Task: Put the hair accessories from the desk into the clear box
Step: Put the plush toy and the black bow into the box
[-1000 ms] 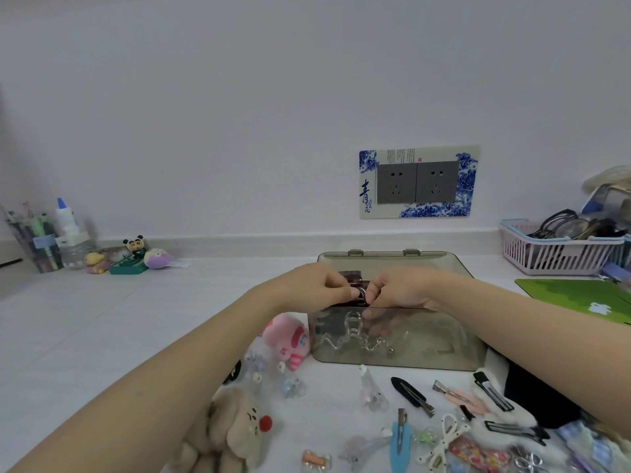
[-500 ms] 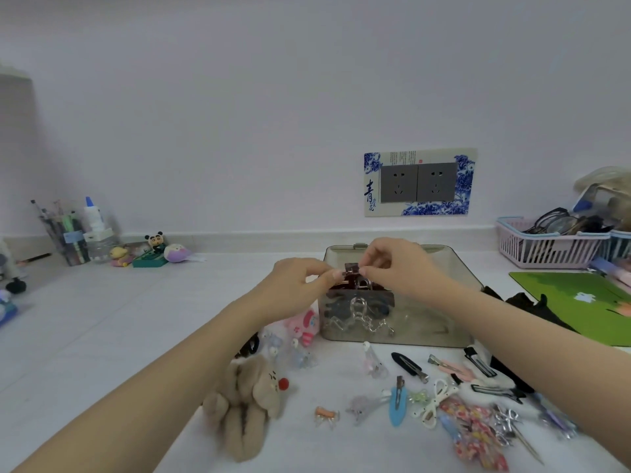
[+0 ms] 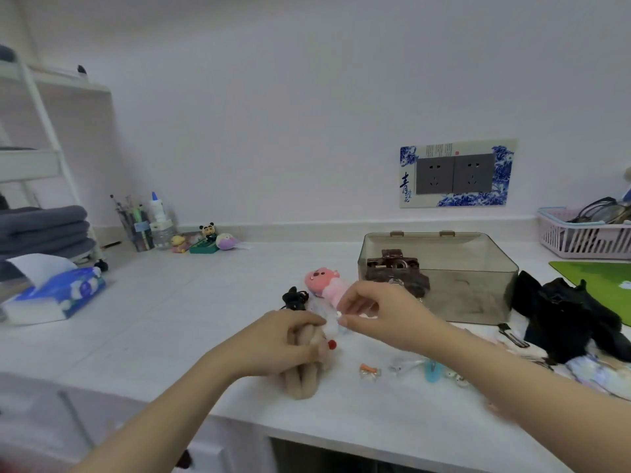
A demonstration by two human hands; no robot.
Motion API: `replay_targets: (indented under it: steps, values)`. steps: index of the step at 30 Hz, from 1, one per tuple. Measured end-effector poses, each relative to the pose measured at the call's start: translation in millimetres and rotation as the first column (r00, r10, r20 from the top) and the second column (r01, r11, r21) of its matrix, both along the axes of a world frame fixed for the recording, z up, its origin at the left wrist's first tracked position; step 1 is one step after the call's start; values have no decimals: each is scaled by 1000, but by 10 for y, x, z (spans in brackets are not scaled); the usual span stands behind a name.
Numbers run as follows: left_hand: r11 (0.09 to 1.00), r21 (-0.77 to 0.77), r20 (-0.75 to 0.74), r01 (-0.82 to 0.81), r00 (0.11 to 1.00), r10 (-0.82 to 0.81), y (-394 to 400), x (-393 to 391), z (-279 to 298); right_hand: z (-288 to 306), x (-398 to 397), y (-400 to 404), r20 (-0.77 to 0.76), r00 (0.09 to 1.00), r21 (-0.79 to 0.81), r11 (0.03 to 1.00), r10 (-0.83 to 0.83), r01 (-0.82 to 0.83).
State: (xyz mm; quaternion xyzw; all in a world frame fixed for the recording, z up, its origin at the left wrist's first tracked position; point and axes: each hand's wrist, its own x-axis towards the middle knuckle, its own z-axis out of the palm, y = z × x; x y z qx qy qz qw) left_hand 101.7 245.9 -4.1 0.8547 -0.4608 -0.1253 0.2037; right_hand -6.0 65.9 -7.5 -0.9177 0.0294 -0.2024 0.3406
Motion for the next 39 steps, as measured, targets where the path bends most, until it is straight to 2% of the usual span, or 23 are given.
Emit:
replay_targets:
  steps: [2, 6, 10, 13, 18, 24, 30, 34, 39]
  values:
    - [1000, -18, -36, 26, 999, -26, 21, 3, -51, -62, -3, 56, -69, 997, -1, 1000, 21, -21]
    - [987, -160, -114, -13, 993, -5, 24, 19, -75, -103, -50, 111, -177, 984, 63, 998, 28, -17]
    - [961, -276, -205, -30, 978, -29, -39, -22, -47, -64, -102, 117, -236, 965, 274, 961, 110, -43]
    - [930, -365, -261, -35, 963, -66, -133, -89, 45, 7, -158, 81, -216, 963, 472, 880, 161, -41]
    - [888, -460, -311, 21, 933, -183, -440, -206, 268, 154, -259, -122, -149, 958, 704, 707, 246, -73]
    - [822, -566, -150, 67, 972, -183, -952, -354, 479, 304, -413, -504, 37, 994, 890, 449, 103, -80]
    - [799, -592, -131, 110, 964, -231, -1490, -418, 643, 414, -565, -932, 145, 986, 885, 456, -84, -92]
    - [830, -540, -111, 139, 966, -234, -1892, -450, 748, 454, -632, -1189, 191, 963, 866, 495, -188, -75]
    - [873, -471, -246, 125, 932, -266, -2269, -402, 804, 413, -633, -1494, 179, 951, 870, 492, -250, -34]
